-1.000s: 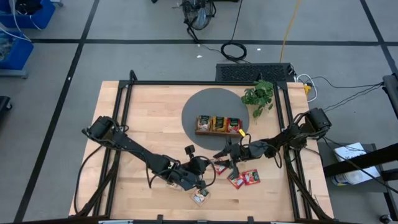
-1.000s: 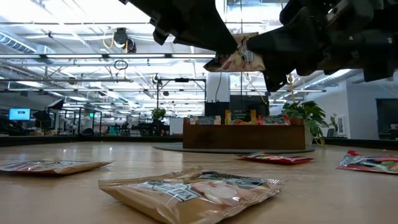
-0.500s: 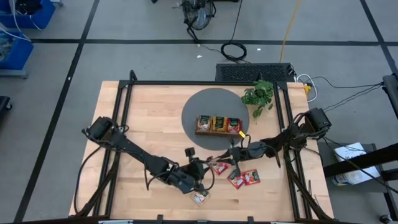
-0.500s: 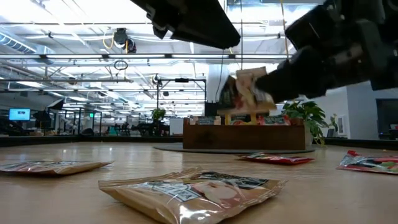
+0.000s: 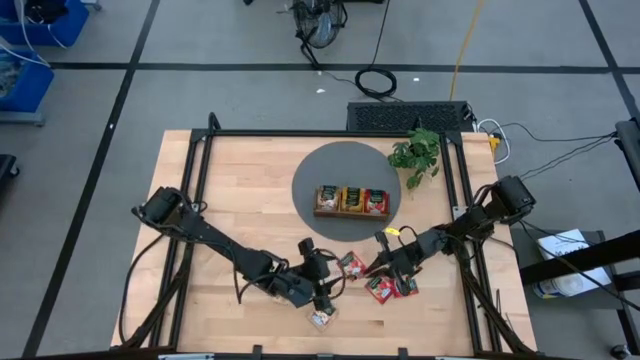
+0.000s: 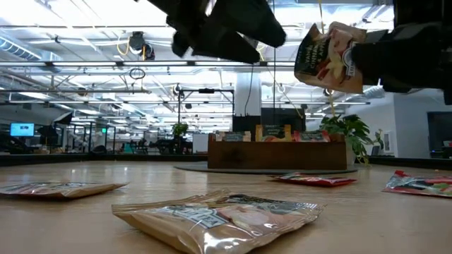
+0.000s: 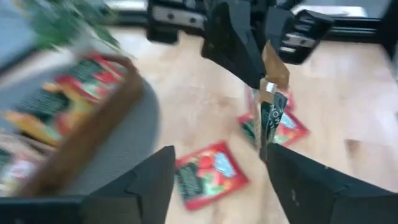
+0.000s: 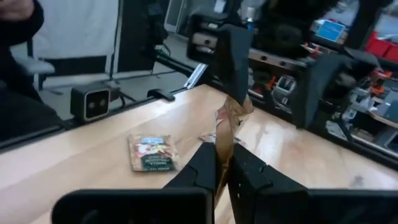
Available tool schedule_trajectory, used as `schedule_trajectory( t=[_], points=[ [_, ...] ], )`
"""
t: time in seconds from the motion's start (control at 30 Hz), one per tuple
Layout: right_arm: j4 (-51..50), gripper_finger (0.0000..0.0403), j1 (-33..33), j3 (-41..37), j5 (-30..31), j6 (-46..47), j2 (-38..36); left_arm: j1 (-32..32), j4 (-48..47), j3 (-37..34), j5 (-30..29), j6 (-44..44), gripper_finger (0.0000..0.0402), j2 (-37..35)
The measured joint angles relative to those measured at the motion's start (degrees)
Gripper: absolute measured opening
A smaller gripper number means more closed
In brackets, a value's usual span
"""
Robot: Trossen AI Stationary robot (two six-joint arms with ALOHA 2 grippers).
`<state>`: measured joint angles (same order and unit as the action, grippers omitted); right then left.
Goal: Pick & Place Tea
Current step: Put the brown tea bag into the left section of the wooden organizer
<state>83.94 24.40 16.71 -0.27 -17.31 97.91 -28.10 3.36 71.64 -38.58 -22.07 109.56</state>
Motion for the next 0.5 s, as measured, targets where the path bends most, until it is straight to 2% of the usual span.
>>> schedule_trajectory(
  t=[0.13,0.23,0.37,0.5],
  points=[
    [-2.66,0.001,0.09,1.52,0.0,-2.72,0.0,2.09,0.67,0.0,11.1,-2.11,0.0284,0.03],
    [-5.51,0.001,0.09,2.66,0.15,-3.34,0.0,3.02,2.49,0.05,16.62,-0.96,0.03,0.66],
    [-7.45,0.001,0.09,3.77,0.15,-3.31,0.0,3.03,4.5,0.06,17.1,0.6,0.0309,0.76],
    [-7.53,0.001,0.09,4.23,0.15,-3.28,0.0,3.36,4.15,0.02,16.23,0.9,0.0301,1.51]
  ],
)
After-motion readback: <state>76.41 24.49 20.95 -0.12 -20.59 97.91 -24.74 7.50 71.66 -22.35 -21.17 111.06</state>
